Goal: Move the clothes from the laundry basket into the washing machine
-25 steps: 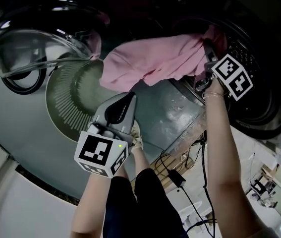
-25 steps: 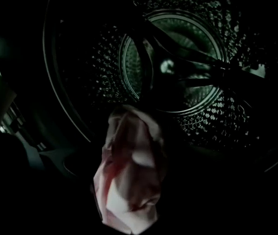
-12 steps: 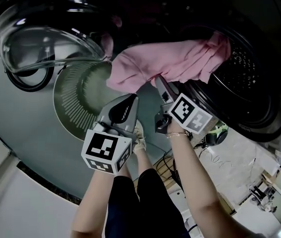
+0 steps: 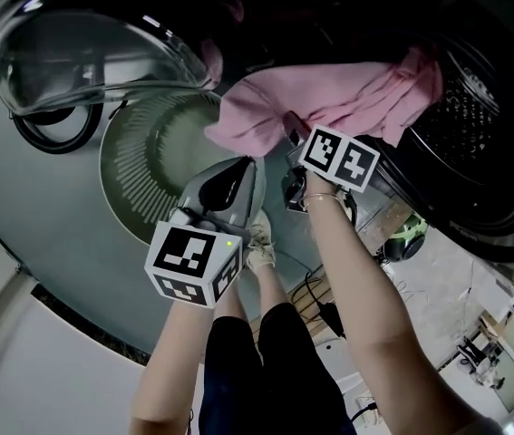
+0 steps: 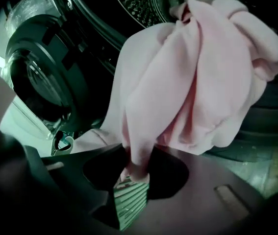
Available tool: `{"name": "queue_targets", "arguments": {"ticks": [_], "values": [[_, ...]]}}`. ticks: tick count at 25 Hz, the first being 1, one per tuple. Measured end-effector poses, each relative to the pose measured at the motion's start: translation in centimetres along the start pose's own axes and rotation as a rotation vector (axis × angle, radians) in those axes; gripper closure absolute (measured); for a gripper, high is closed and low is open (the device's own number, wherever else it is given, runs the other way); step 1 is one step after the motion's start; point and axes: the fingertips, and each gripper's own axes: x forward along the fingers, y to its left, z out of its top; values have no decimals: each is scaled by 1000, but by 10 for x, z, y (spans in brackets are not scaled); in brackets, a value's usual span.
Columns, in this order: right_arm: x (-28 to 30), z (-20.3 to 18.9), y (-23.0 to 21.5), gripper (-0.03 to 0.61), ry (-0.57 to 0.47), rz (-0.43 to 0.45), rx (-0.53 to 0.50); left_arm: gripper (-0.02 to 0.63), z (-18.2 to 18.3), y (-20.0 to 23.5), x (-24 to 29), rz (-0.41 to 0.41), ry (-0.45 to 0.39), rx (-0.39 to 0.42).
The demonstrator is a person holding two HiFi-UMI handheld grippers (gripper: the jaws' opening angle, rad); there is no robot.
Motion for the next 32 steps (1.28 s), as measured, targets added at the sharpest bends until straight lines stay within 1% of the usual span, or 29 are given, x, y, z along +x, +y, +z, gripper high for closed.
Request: {"name": "queue_targets", "arguments": {"ticks": [2,3,7,10,12,14,22,25,27,30,31,32], "values": [[-4,7,2,501,-18,30,-14,612,0,1,0,3,-3,1],[-9,11,4,511,-36,36,-37,612,-1,2,0,4,-3,1],[-47,37,14,517,-160,36,-200,612,-4,-1,-3,5,-4,-8],[-85,57,16,517,-221,46,-269,612,-3,-8,-3,-4,-4,-10],[-106,72,11,518,-261,17,-314,612,-1,-13,-2,-14,-1,-7],[-123,90,0,518,-308,-33,-341,612,1,-17,0,-22,0,-4],[-148,177,-53,512,-451,-212,-336,612,9,-29,8,-49,-3,13],[-154,203,-78,509,-493,-288,-296,612,10,-32,10,-55,1,17],[-160,216,-93,508,-516,-335,-268,612,11,-34,10,-60,0,24],[-171,227,-115,500,-587,-444,-227,612,15,-34,9,-60,-8,37],[-171,227,-121,499,-601,-466,-207,612,16,-33,9,-57,-12,37],[-168,224,-126,503,-598,-466,-185,612,17,-32,9,-53,-14,35]]}}
